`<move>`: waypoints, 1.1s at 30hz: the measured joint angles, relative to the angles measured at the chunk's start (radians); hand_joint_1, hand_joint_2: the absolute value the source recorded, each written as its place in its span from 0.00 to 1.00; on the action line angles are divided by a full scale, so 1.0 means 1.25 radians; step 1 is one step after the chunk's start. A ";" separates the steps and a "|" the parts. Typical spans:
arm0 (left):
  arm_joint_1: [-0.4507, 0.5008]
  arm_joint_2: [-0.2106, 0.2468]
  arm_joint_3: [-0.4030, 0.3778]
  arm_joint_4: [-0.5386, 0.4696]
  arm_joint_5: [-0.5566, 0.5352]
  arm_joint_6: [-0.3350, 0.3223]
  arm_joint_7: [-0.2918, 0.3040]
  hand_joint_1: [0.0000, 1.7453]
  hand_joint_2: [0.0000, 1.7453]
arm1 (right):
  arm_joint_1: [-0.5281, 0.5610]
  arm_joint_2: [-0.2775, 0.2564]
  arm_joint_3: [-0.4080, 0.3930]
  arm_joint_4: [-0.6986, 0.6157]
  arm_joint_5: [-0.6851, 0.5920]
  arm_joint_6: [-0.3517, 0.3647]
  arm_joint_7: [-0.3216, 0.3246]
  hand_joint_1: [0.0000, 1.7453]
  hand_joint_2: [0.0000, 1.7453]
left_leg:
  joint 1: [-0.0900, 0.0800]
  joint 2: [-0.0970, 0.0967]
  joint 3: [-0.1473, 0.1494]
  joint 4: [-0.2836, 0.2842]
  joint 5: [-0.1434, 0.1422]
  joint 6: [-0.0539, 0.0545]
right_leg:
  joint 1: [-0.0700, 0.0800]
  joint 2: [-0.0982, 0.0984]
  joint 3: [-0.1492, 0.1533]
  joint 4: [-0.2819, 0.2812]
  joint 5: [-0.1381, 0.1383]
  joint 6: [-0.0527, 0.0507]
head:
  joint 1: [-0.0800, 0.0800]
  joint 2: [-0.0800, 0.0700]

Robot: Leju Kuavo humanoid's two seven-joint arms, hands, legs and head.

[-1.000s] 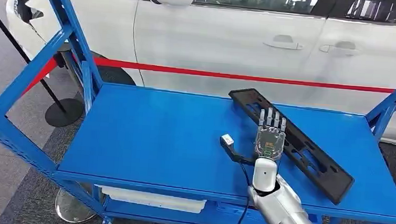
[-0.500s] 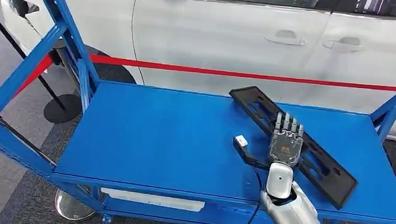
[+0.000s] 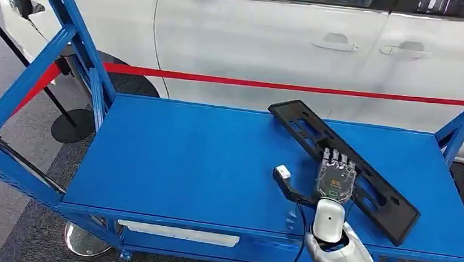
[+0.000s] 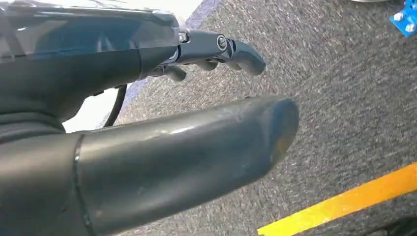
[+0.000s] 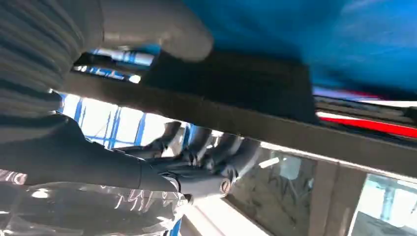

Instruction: Take the parts from the cabinet and place them on the table.

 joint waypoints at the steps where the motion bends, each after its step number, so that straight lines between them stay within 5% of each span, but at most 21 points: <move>1: 0.000 0.000 0.002 0.000 0.001 0.002 -0.001 0.00 0.00 | 0.005 0.004 -0.002 -0.011 0.000 -0.002 -0.005 1.00 1.00 | 0.000 0.000 0.000 0.000 0.000 0.000 | 0.000 0.000 0.000 0.000 0.000 0.000 | 0.000 0.000; 18: 0.001 0.000 0.008 0.000 0.001 0.008 -0.011 0.00 0.00 | 0.042 0.032 -0.025 -0.074 0.002 -0.006 -0.067 1.00 1.00 | 0.000 0.000 -0.001 0.000 0.000 0.000 | 0.000 0.000 -0.001 0.000 0.000 0.000 | 0.000 0.000; 21: 0.001 0.000 0.012 0.000 0.001 0.009 -0.011 0.00 0.00 | 0.051 0.039 -0.037 -0.093 -0.001 -0.034 -0.100 1.00 1.00 | 0.000 0.000 -0.001 0.000 0.000 0.000 | 0.000 0.000 -0.001 0.000 0.000 0.000 | 0.000 0.000; 24: 0.001 0.000 0.014 0.000 0.000 0.009 -0.011 0.00 0.00 | 0.050 0.054 -0.061 -0.113 -0.084 -0.075 -0.192 1.00 1.00 | 0.000 0.000 -0.001 -0.001 0.000 0.000 | 0.000 0.000 -0.001 0.000 0.000 0.000 | 0.000 0.000; 27: 0.001 0.000 0.020 0.000 0.000 0.014 -0.024 0.00 0.00 | 0.033 0.059 -0.074 -0.136 -0.443 -0.097 -0.461 1.00 1.00 | 0.000 0.001 -0.002 -0.001 0.000 0.000 | 0.000 0.002 -0.003 0.000 0.000 0.000 | 0.000 0.000; 28: 0.001 0.000 0.022 0.000 0.003 0.019 -0.045 0.00 0.00 | 0.019 0.057 -0.074 -0.161 -0.647 -0.088 -0.588 1.00 1.00 | 0.000 0.001 -0.002 0.000 0.000 0.000 | 0.000 0.003 -0.003 0.001 0.000 0.000 | -0.001 0.000; 29: 0.000 0.001 0.024 0.000 0.011 0.022 -0.070 0.00 0.00 | -0.003 0.052 -0.074 -0.187 -0.806 -0.070 -0.660 1.00 1.00 | 0.000 0.002 -0.002 0.000 0.000 0.000 | 0.000 0.003 -0.003 0.001 0.001 0.000 | -0.001 0.000; 30: -0.001 0.001 0.028 0.000 0.022 0.024 -0.097 0.00 0.00 | -0.028 0.043 -0.074 -0.213 -0.960 -0.051 -0.709 1.00 1.00 | 0.000 0.002 -0.001 0.000 0.000 0.000 | 0.000 0.003 -0.003 0.001 0.000 0.000 | 0.000 0.000; 33: -0.002 0.001 0.041 0.000 0.035 0.026 -0.130 0.00 0.00 | -0.081 0.021 -0.076 -0.269 -1.256 -0.023 -0.717 1.00 1.00 | 0.000 0.001 0.001 0.000 0.000 0.000 | 0.000 0.002 -0.001 0.000 0.000 0.000 | 0.000 0.000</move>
